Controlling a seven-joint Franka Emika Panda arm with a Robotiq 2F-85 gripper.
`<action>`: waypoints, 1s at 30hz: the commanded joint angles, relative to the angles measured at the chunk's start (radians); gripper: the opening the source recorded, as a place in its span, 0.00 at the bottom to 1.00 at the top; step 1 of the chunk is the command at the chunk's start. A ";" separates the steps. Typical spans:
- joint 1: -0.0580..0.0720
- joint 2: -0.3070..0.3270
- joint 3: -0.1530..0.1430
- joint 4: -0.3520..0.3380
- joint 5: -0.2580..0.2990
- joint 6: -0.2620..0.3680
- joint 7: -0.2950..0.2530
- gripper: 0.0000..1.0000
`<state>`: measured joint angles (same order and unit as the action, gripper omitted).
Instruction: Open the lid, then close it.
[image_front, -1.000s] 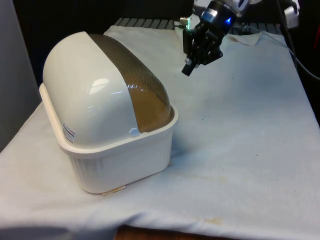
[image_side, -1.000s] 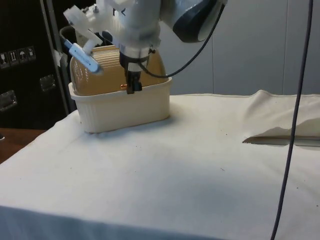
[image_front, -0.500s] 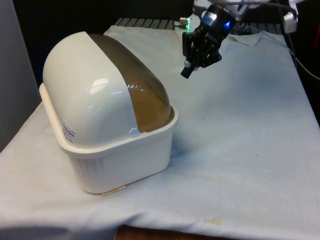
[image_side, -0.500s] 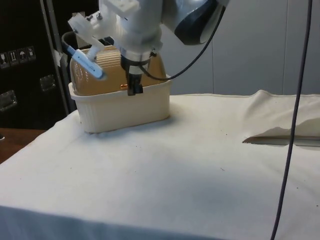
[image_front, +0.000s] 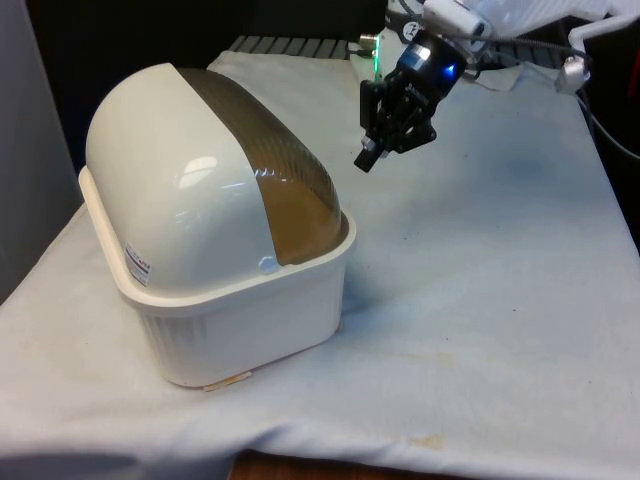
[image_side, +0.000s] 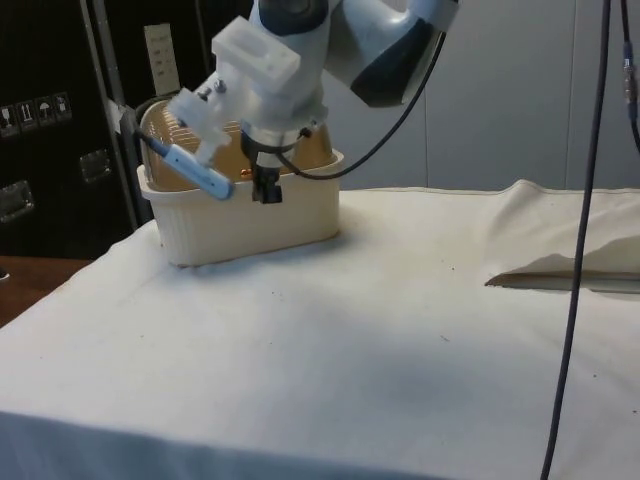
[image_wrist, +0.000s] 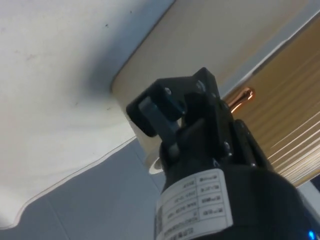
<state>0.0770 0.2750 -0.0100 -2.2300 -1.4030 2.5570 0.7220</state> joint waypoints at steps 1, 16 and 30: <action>0.000 0.004 0.000 0.001 -0.012 -0.002 0.013 0.00; 0.002 0.019 -0.013 0.002 -0.130 -0.026 0.121 0.00; -0.003 0.060 -0.018 0.032 -0.259 -0.042 0.241 0.00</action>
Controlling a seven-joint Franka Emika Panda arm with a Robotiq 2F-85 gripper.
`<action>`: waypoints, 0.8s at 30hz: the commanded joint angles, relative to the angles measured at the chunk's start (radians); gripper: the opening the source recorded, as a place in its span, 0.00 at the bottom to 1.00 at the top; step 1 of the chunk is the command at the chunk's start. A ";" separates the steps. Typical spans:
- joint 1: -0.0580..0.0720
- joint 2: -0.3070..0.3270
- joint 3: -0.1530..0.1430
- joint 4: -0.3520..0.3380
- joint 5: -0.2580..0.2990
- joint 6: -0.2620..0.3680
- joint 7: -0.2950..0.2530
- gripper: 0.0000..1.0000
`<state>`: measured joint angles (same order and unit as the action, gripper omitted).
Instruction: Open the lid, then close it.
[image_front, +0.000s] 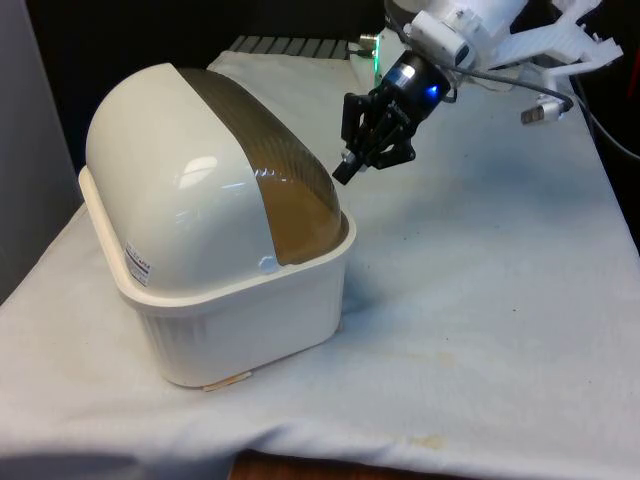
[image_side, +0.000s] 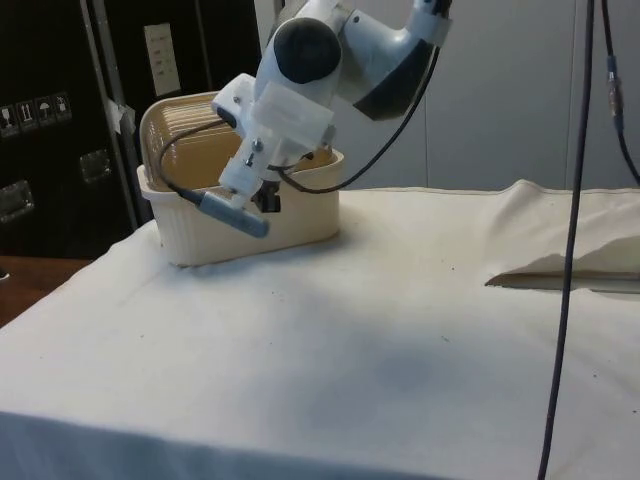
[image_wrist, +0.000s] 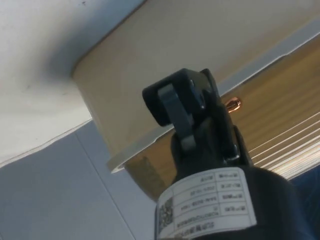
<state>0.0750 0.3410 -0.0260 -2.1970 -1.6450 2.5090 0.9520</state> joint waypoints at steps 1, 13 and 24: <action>-0.001 -0.007 -0.003 -0.001 -0.020 0.005 0.014 0.00; -0.002 -0.009 -0.017 0.001 -0.023 -0.006 0.015 0.00; 0.001 0.001 -0.024 0.021 -0.023 -0.020 0.021 0.00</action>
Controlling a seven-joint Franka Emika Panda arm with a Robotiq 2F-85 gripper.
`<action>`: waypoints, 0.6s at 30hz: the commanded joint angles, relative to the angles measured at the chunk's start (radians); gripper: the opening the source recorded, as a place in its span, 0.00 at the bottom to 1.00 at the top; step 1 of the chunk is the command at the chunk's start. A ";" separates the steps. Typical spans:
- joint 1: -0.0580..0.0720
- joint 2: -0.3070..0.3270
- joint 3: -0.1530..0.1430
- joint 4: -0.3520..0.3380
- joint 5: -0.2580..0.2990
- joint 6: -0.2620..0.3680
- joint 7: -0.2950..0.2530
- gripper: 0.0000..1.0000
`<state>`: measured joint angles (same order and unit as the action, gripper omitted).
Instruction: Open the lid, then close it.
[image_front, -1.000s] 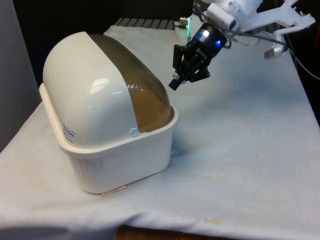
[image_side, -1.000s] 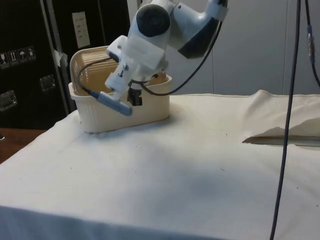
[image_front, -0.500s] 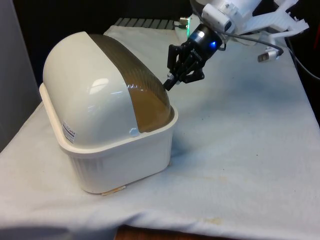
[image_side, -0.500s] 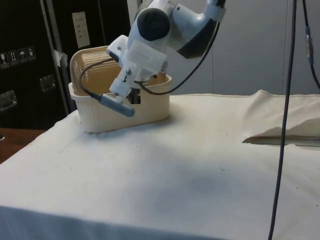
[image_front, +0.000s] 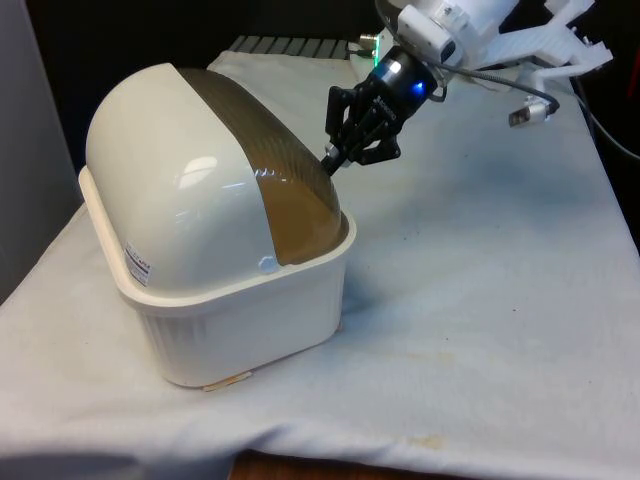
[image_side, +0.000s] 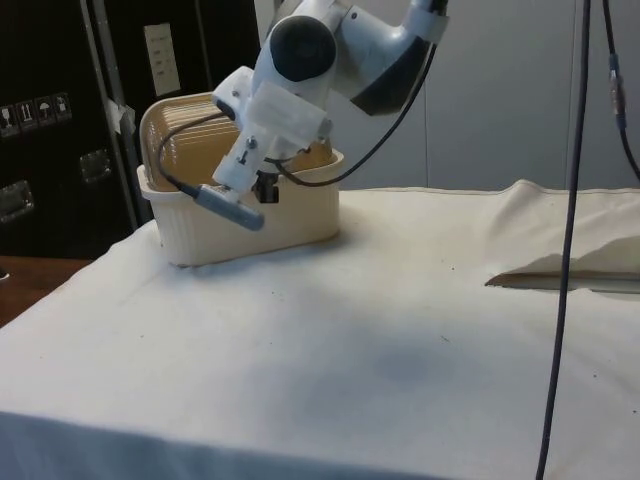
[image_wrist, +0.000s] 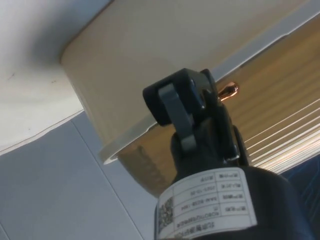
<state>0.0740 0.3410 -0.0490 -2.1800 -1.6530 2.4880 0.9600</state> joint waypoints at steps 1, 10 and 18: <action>0.003 0.001 -0.001 0.005 -0.016 -0.002 0.014 0.00; 0.004 0.004 0.001 0.015 -0.017 -0.027 0.023 0.00; 0.004 0.010 -0.001 0.026 -0.019 -0.039 0.031 0.00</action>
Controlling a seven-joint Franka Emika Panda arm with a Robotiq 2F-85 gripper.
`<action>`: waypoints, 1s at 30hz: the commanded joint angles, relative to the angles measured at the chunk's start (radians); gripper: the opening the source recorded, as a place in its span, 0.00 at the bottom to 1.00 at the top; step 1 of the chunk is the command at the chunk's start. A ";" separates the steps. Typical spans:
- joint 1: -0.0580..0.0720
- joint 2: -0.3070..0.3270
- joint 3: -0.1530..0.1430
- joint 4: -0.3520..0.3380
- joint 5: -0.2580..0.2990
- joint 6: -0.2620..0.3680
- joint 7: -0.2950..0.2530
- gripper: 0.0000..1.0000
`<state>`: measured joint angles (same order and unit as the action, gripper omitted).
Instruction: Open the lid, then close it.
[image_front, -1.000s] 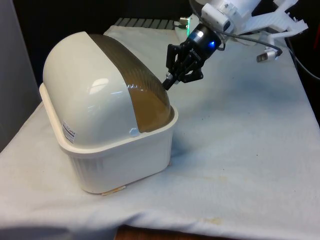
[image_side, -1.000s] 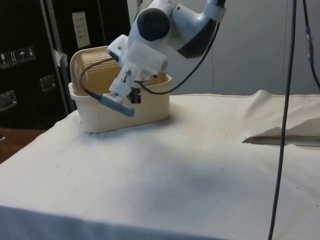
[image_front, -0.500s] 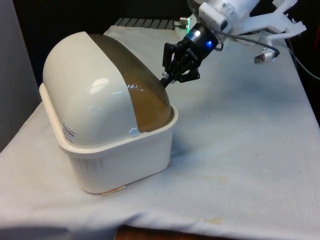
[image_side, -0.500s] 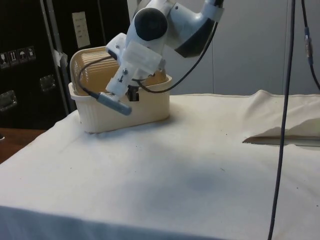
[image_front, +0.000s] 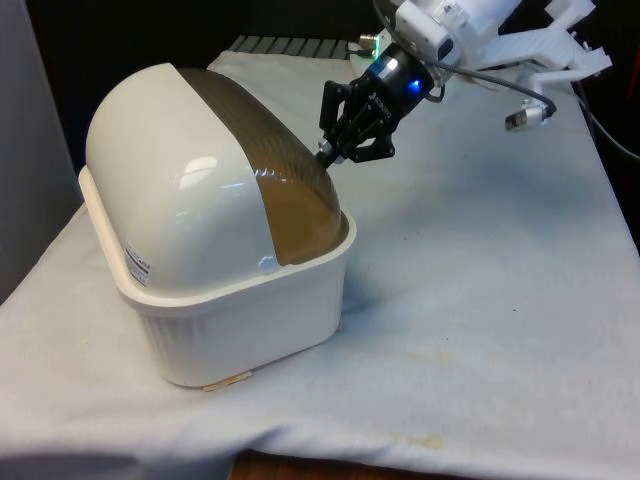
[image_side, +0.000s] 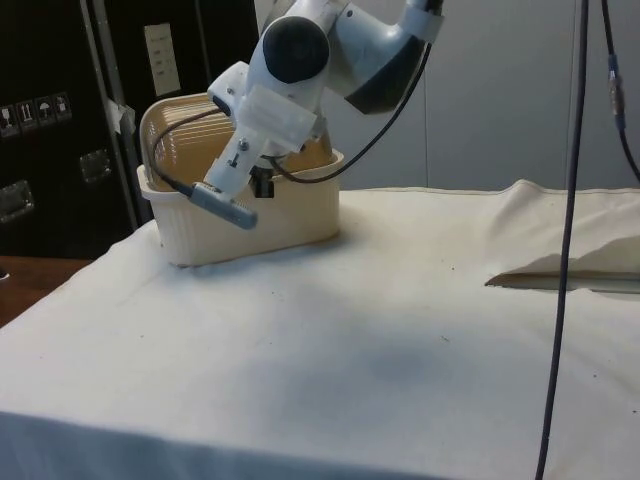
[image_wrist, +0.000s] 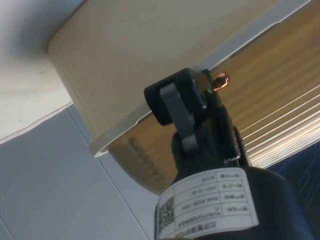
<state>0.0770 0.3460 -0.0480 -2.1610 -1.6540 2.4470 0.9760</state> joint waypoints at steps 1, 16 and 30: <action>0.001 0.006 -0.002 0.008 -0.018 0.000 0.016 0.00; 0.002 0.027 0.002 0.024 -0.016 -0.022 0.038 0.00; 0.001 -0.015 -0.002 0.015 -0.008 -0.055 0.030 0.00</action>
<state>0.0790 0.3400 -0.0480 -2.1420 -1.6570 2.3910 1.0070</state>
